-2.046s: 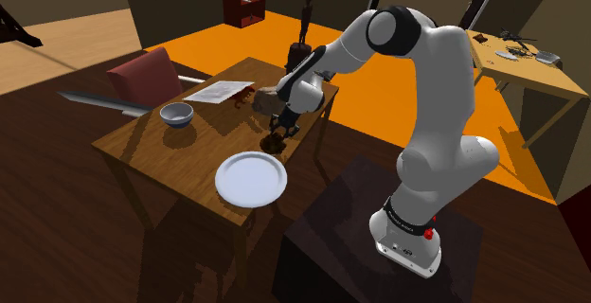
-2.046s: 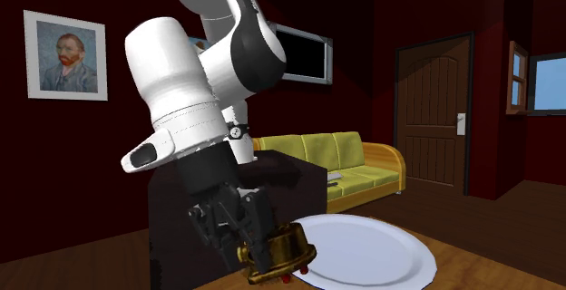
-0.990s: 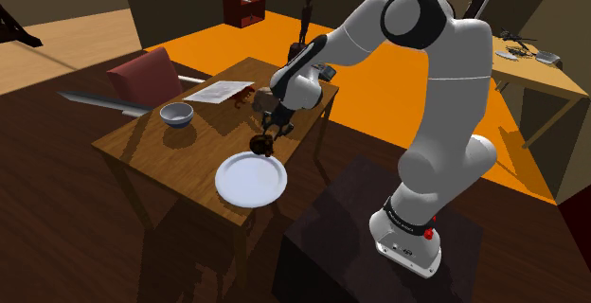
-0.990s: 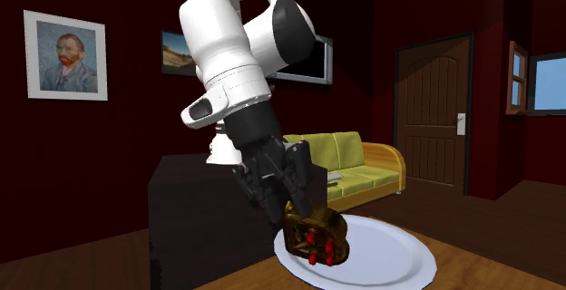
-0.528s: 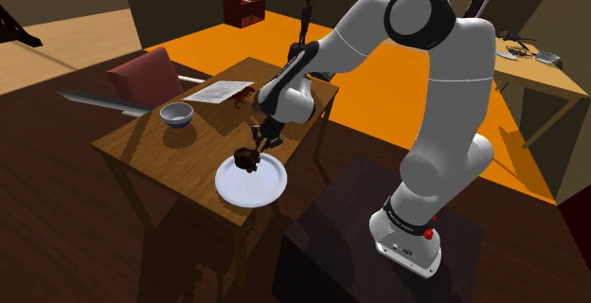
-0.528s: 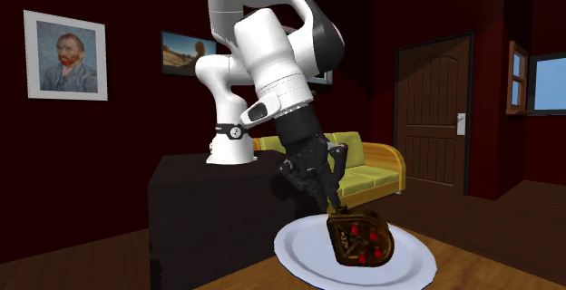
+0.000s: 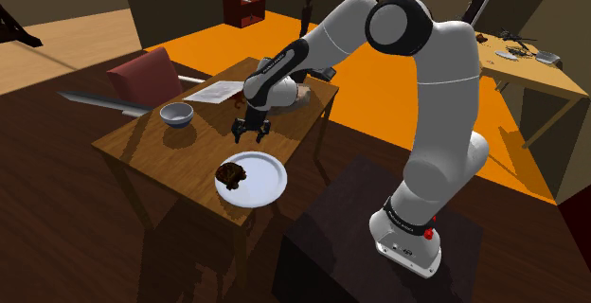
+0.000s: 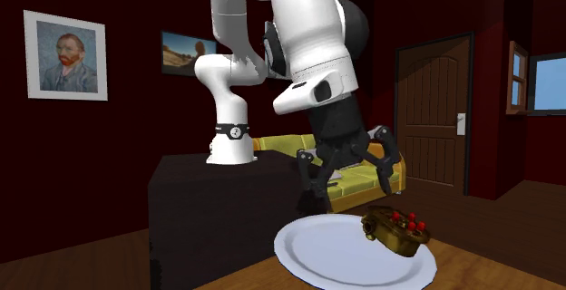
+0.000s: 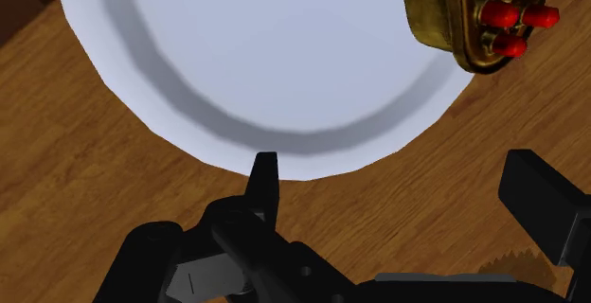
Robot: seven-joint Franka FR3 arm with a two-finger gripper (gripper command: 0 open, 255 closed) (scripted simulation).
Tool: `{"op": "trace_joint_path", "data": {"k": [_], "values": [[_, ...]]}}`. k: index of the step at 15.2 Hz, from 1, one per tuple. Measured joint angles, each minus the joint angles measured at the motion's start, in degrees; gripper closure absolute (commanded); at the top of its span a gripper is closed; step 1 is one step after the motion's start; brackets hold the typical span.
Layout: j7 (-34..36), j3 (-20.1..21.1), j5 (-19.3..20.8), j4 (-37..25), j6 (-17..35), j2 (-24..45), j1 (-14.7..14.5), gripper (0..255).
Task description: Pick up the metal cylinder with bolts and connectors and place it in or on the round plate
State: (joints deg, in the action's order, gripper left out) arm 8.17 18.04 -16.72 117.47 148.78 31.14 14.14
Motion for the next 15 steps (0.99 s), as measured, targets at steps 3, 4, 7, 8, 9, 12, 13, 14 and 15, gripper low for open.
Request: {"op": "trace_joint_path", "data": {"k": [3, 4, 7, 8, 9, 12, 13, 14, 15], "values": [[-1.07, -0.66, 2.38, -2.34, -0.35, 2.65, -1.26, 0], [-1.14, -0.75, 2.61, -2.65, 0.04, 3.38, -1.51, 0], [-1.16, -0.90, 2.87, -3.10, 1.43, 5.23, -2.11, 0], [-1.09, -0.94, 2.92, -3.26, 1.61, 5.55, -2.26, 0], [-1.06, -0.95, 2.94, -3.31, 1.74, 5.71, -2.34, 0], [-1.05, -0.96, 2.96, -3.35, 1.83, 5.81, -2.38, 0], [-1.06, -0.96, 2.96, -3.35, 1.84, 5.82, -2.38, 0], [-1.06, -0.96, 2.96, -3.35, 1.84, 5.82, -2.38, 255], [-1.06, -0.96, 2.96, -3.35, 1.84, 5.82, -2.38, 255]]}}
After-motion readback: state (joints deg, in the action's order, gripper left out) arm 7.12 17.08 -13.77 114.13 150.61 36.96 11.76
